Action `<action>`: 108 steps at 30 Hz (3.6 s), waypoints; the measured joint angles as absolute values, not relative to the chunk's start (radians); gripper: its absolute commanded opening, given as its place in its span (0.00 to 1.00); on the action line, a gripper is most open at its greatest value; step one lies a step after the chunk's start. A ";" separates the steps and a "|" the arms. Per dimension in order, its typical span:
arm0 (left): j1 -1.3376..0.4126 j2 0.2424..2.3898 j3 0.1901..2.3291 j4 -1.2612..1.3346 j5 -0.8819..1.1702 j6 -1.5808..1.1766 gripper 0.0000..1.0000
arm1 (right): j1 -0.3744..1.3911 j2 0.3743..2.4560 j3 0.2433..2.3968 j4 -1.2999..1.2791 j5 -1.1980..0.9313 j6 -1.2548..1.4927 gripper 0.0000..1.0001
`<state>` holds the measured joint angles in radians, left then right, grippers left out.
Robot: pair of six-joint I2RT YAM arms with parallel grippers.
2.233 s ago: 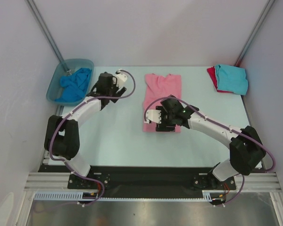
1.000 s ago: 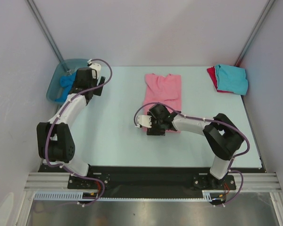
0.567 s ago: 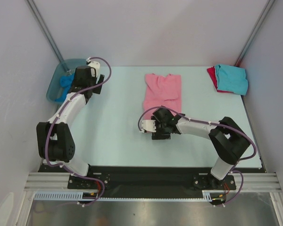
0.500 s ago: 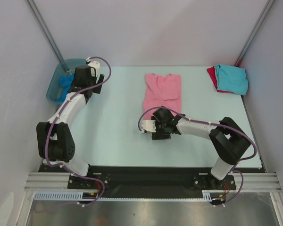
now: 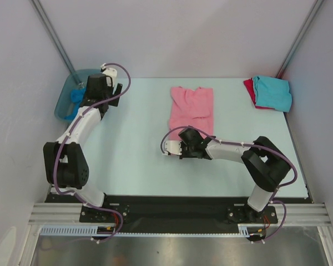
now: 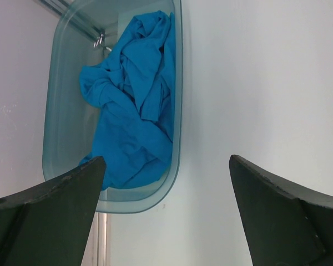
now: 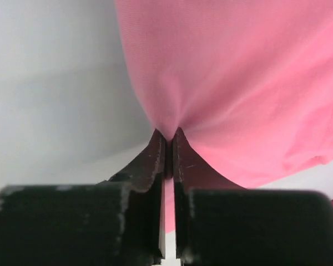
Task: Fold and stack the t-shirts
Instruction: Fold the tshirt
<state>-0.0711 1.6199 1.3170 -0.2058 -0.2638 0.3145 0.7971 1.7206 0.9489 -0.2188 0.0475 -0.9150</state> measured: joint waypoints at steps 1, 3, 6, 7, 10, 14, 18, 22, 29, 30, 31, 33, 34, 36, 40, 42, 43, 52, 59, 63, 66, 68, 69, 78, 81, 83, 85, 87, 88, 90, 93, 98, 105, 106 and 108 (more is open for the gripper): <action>-0.071 1.621 1.321 -0.204 -0.264 0.315 1.00 | 0.797 1.722 0.950 -0.218 0.052 -0.916 0.00; -0.071 1.628 1.333 -0.204 -0.264 0.315 1.00 | 0.797 1.722 0.956 -0.227 0.055 -0.917 0.00; -0.070 1.644 1.359 -0.204 -0.263 0.315 1.00 | 0.794 1.722 0.981 -0.271 0.052 -0.921 0.00; -0.070 1.651 1.368 -0.204 -0.263 0.315 1.00 | 0.791 1.722 0.999 -0.298 0.046 -0.925 0.00; -0.070 1.669 1.391 -0.203 -0.262 0.315 1.00 | 0.773 1.723 1.094 -0.425 0.015 -0.944 0.00; -0.069 1.688 1.419 -0.203 -0.262 0.316 1.00 | 0.734 1.728 1.287 -0.619 -0.050 -0.976 0.00; -0.069 1.699 1.443 -0.203 -0.259 0.316 1.00 | 0.695 1.736 1.473 -0.770 -0.101 -1.007 0.00; -0.069 1.705 1.464 -0.196 -0.260 0.324 1.00 | 0.676 1.748 1.564 -0.889 -0.128 -1.040 0.00; -0.062 1.721 1.501 -0.188 -0.260 0.334 1.00 | 0.638 1.803 1.625 -0.950 -0.130 -1.103 0.00; -0.060 1.722 1.502 -0.188 -0.260 0.334 1.00 | 0.624 1.824 1.642 -0.943 -0.128 -1.115 0.00; -0.059 1.723 1.502 -0.187 -0.260 0.334 1.00 | 0.612 1.845 1.657 -0.934 -0.123 -1.125 0.00; -0.057 1.728 1.502 -0.187 -0.260 0.334 1.00 | 0.578 1.904 1.704 -0.899 -0.109 -1.149 0.00; -0.056 1.731 1.502 -0.188 -0.261 0.334 1.00 | 0.559 1.937 1.732 -0.880 -0.103 -1.161 0.00; -0.056 1.737 1.502 -0.188 -0.261 0.334 1.00 | 0.530 2.000 1.788 -0.848 -0.088 -1.182 0.00; -0.056 1.750 1.502 -0.189 -0.263 0.336 1.00 | 0.479 2.157 1.961 -0.794 -0.068 -1.232 0.00; -0.056 1.757 1.502 -0.188 -0.264 0.340 1.00 | 0.461 2.236 2.062 -0.787 -0.060 -1.259 0.00; -0.056 1.761 1.502 -0.188 -0.265 0.341 1.00 | 0.454 2.271 2.109 -0.777 -0.057 -1.274 0.00; -0.056 1.801 1.513 -0.189 -0.268 0.349 1.00 | 0.427 2.448 2.331 -0.721 -0.038 -1.372 0.00; -0.056 1.815 1.532 -0.189 -0.267 0.350 1.00 | 0.425 2.492 2.333 -0.678 -0.032 -1.390 0.00; -0.056 1.815 1.536 -0.189 -0.267 0.350 1.00 | 0.424 2.503 2.333 -0.659 -0.028 -1.388 0.00; -0.056 1.815 1.536 -0.189 -0.267 0.349 1.00 | 0.423 2.504 2.332 -0.646 -0.024 -1.385 0.00; -0.056 1.815 1.536 -0.189 -0.266 0.349 1.00 | 0.423 2.504 2.330 -0.633 -0.021 -1.383 0.00; -0.056 1.815 1.536 -0.189 -0.266 0.349 1.00 | 0.423 2.504 2.326 -0.623 -0.019 -1.382 0.00; -0.056 1.822 1.536 -0.190 -0.258 0.347 1.00 | 0.423 2.504 2.214 -0.369 0.102 -1.357 1.00; -0.056 1.830 1.536 -0.191 -0.255 0.341 1.00 | 0.423 2.504 2.212 -0.305 0.131 -1.341 1.00; -0.056 1.833 1.536 -0.193 -0.254 0.340 1.00 | 0.423 2.504 2.212 -0.270 0.146 -1.330 1.00; -0.056 1.835 1.536 -0.196 -0.254 0.340 1.00 | 0.423 2.504 2.208 -0.243 0.155 -1.319 1.00; -0.056 1.841 1.539 -0.198 -0.250 0.339 1.00 | 0.423 2.504 2.197 -0.210 0.167 -1.317 1.00; -0.056 1.845 1.543 -0.199 -0.250 0.338 1.00 | 0.423 2.504 2.188 -0.191 0.174 -1.317 1.00; -0.056 1.851 1.548 -0.201 -0.245 0.332 1.00 | 0.423 2.504 2.163 -0.143 0.187 -1.320 1.00; -0.056 1.853 1.548 -0.206 -0.236 0.329 1.00 | 0.418 2.506 2.141 -0.076 0.224 -1.330 1.00; -0.056 1.854 1.548 -0.212 -0.230 0.315 1.00 | 0.411 2.548 2.175 0.177 0.344 -1.370 0.99; -0.057 1.854 1.548 -0.214 -0.225 0.314 1.00 | 0.395 2.584 2.255 0.299 0.444 -1.329 0.98; -0.057 1.854 1.548 -0.214 -0.225 0.314 1.00 | 0.392 2.574 2.262 0.236 0.432 -1.288 0.98; -0.057 1.854 1.548 -0.215 -0.225 0.314 1.00 | 0.389 2.540 2.262 0.074 0.389 -1.219 0.79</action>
<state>-0.0570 1.8538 1.5482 -0.2146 -0.2249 0.3138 0.3893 2.5404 2.2623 0.0738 0.3893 -1.2190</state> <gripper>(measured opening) 0.996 0.969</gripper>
